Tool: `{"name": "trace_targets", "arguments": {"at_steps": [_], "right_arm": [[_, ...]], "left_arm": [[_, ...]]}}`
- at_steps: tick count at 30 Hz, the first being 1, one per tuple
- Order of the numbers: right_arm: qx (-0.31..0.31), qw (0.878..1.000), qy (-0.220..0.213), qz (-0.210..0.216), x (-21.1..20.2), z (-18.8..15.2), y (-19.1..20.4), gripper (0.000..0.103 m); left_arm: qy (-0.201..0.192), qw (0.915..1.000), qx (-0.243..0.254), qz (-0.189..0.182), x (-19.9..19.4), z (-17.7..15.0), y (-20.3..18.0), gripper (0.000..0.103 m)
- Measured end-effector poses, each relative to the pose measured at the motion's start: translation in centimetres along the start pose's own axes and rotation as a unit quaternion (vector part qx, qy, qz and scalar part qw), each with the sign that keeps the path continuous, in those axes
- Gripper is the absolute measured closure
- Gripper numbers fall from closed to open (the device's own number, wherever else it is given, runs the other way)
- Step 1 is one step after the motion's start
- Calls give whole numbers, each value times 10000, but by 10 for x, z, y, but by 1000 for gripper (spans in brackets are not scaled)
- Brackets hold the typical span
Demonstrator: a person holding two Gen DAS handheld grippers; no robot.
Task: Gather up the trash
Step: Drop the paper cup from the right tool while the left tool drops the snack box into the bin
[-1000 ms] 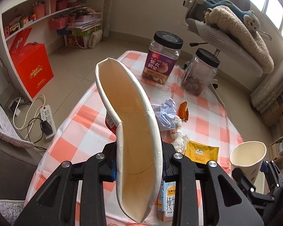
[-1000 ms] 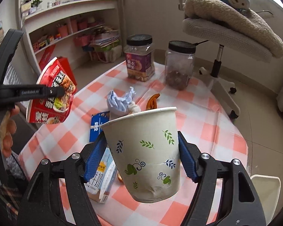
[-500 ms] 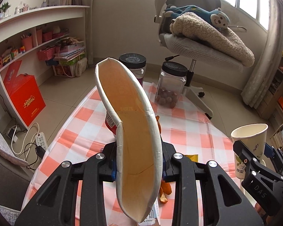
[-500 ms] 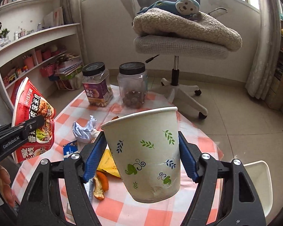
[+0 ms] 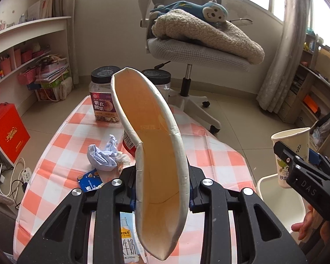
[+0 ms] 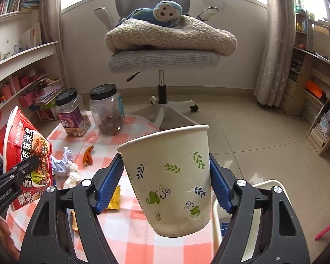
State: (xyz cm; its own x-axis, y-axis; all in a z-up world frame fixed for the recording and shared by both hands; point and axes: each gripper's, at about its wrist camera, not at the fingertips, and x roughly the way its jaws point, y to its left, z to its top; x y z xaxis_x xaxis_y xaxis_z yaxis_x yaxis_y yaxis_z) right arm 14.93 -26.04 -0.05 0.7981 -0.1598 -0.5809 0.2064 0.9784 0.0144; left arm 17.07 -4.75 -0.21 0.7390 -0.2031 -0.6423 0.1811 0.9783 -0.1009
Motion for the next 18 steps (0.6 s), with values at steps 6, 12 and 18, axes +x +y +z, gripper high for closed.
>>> {"name": "trace_targets", "arguments": {"at_steps": [6, 12, 18], "right_arm": [[270, 9985, -7, -469, -4, -2, -45, 31], [654, 9928, 117, -998, -7, -3, -97, 31], [1238, 9811, 181, -1473, -14, -6, -151, 27]], "left_arm": [[40, 9994, 250, -245, 5, -7, -32, 71], [160, 9969, 458, -612, 12, -9, -69, 71], [362, 9913, 694, -1055, 21, -14, -117, 71]]}}
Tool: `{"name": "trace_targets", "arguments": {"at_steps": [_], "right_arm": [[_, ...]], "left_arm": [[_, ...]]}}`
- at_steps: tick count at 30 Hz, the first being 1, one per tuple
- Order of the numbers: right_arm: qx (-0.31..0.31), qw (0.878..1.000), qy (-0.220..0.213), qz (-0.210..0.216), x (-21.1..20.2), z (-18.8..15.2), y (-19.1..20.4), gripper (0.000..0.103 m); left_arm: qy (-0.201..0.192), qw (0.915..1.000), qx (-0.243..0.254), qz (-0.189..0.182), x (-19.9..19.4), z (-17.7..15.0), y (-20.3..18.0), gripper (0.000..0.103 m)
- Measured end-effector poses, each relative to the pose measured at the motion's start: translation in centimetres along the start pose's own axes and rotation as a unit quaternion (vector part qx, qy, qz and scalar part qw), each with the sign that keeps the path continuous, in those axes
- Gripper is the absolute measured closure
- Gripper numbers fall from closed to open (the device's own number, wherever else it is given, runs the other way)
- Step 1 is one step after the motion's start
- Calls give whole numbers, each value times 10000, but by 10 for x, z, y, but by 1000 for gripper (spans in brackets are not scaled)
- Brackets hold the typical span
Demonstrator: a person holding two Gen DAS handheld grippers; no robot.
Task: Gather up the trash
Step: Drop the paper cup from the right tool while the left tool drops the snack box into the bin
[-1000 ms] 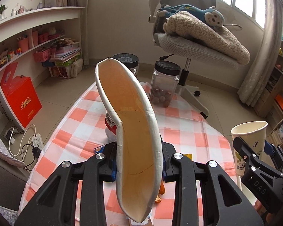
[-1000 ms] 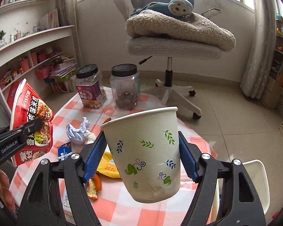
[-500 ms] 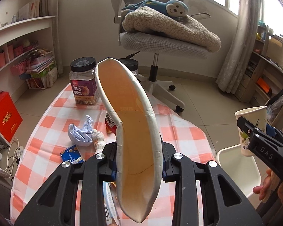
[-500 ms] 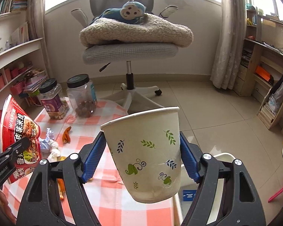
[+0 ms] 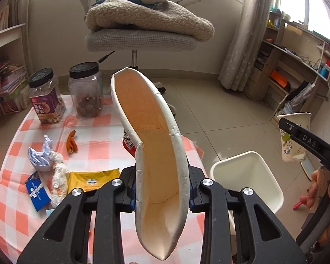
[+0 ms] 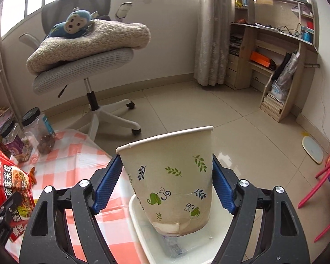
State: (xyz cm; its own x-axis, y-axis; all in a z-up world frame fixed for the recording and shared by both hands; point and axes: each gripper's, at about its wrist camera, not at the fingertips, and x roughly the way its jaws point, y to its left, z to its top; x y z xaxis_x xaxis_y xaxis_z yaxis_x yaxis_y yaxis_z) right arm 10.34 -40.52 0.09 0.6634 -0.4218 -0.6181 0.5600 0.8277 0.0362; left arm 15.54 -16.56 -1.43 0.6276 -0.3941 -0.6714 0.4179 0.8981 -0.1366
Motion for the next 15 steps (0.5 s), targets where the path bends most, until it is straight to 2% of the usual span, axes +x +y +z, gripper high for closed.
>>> {"name": "trace_targets", "arguments": {"at_steps": [2, 3, 4, 15], "right_arm": [[160, 9997, -12, -171, 0, 2, -16, 20], [260, 9993, -52, -263, 0, 3, -23, 13], [356, 9988, -91, -334, -1, 4, -31, 12], [1099, 9919, -215, -595, -8, 12, -93, 7]], "left_arm": [[77, 9999, 70, -129, 7, 0, -17, 71], [121, 9997, 79, -200, 11, 0, -25, 71], [179, 9994, 77, -286, 15, 1, -32, 71], [671, 9932, 364, -884, 50, -10, -124, 70]]}}
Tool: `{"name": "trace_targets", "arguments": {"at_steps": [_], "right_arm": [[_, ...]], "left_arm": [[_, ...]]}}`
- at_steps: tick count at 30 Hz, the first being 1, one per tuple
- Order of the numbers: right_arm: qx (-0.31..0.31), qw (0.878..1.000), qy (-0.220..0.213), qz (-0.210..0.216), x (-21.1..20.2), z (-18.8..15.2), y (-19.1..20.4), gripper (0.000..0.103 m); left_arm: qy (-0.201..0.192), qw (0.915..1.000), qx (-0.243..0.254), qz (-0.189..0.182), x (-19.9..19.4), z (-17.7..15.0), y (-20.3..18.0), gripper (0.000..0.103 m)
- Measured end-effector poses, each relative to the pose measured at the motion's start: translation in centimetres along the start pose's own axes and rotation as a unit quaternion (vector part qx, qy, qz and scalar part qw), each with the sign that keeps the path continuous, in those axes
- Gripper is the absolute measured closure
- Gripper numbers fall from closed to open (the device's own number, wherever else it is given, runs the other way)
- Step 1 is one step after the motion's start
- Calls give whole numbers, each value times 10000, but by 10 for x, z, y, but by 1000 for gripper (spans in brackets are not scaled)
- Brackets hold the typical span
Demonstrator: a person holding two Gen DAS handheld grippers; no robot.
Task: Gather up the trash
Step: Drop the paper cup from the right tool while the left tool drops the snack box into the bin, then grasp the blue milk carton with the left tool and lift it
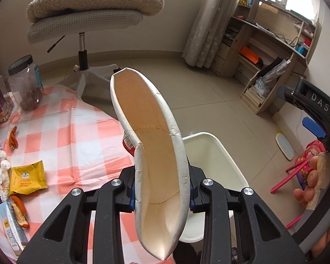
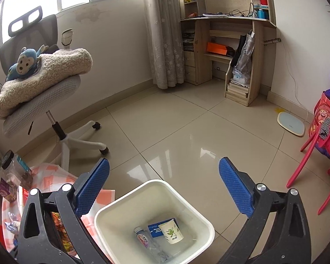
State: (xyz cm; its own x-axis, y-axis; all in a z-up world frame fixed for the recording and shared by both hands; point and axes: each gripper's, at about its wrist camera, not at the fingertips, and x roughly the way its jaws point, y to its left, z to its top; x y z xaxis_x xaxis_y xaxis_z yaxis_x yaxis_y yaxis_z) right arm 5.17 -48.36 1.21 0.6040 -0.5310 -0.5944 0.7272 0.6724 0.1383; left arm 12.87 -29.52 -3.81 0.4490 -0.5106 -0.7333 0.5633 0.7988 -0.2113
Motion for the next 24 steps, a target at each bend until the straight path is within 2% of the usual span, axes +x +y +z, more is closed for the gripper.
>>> {"name": "trace_targets", "arguments": {"at_steps": [6, 12, 14, 18, 24], "right_arm": [[226, 9997, -99, -93, -3, 6, -24, 7], [346, 9992, -87, -163, -2, 7, -38, 7], [337, 9993, -69, -160, -3, 6, -38, 7], [112, 9996, -143, -202, -7, 0, -25, 7], [-406, 9985, -349, -151, -20, -13, 7, 7]], "left_arm": [[267, 9992, 67, -298, 24, -3, -33, 67], [319, 9991, -11, -295, 27, -1, -38, 49], [263, 9995, -13, -174, 24, 1, -34, 46], [-52, 9995, 9, 323, 10, 5, -25, 31], [-637, 9910, -17, 1179, -18, 9, 2, 17]]}}
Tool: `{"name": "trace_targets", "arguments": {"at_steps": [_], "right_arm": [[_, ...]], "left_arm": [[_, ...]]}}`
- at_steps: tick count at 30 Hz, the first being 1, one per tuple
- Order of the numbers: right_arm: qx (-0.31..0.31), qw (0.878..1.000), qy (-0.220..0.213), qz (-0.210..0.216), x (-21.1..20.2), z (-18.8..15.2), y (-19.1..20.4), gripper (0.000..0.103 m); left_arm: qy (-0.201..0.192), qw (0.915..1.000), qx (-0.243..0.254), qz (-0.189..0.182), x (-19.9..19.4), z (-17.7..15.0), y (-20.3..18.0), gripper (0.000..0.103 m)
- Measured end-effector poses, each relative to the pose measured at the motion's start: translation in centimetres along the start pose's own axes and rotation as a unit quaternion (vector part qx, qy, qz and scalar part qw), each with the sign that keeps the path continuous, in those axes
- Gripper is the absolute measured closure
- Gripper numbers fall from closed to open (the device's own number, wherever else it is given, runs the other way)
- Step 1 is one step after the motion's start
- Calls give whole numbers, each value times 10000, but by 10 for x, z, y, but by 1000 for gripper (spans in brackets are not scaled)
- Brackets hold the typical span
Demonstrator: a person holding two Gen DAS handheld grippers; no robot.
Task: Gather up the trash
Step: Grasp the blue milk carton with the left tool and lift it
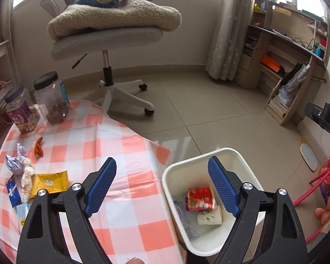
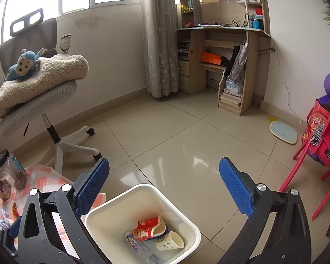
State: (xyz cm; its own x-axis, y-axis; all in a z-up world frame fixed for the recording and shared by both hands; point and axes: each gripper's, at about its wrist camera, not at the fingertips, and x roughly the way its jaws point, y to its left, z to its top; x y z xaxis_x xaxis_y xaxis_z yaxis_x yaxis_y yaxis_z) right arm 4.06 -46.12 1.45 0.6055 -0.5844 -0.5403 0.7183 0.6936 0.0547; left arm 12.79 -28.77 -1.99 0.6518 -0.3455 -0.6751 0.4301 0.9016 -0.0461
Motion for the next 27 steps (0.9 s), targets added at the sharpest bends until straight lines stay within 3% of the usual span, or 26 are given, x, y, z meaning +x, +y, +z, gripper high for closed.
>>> {"name": "trace_targets", "arguments": {"at_steps": [8, 14, 20, 27], "right_arm": [[-679, 9967, 110, 422, -12, -20, 59, 7], [-1086, 9919, 140, 643, -24, -34, 97, 7], [-1752, 9810, 110, 825, -37, -58, 143, 7], [-2258, 9678, 176, 1099, -47, -77, 191, 7]], "left_arm": [[-232, 9969, 62, 752, -19, -1, 55, 12], [-65, 9937, -465, 1019, -26, -10, 104, 12], [58, 9892, -688, 1292, -33, -29, 141, 11], [474, 9779, -916, 1816, -30, -48, 196, 10]]}}
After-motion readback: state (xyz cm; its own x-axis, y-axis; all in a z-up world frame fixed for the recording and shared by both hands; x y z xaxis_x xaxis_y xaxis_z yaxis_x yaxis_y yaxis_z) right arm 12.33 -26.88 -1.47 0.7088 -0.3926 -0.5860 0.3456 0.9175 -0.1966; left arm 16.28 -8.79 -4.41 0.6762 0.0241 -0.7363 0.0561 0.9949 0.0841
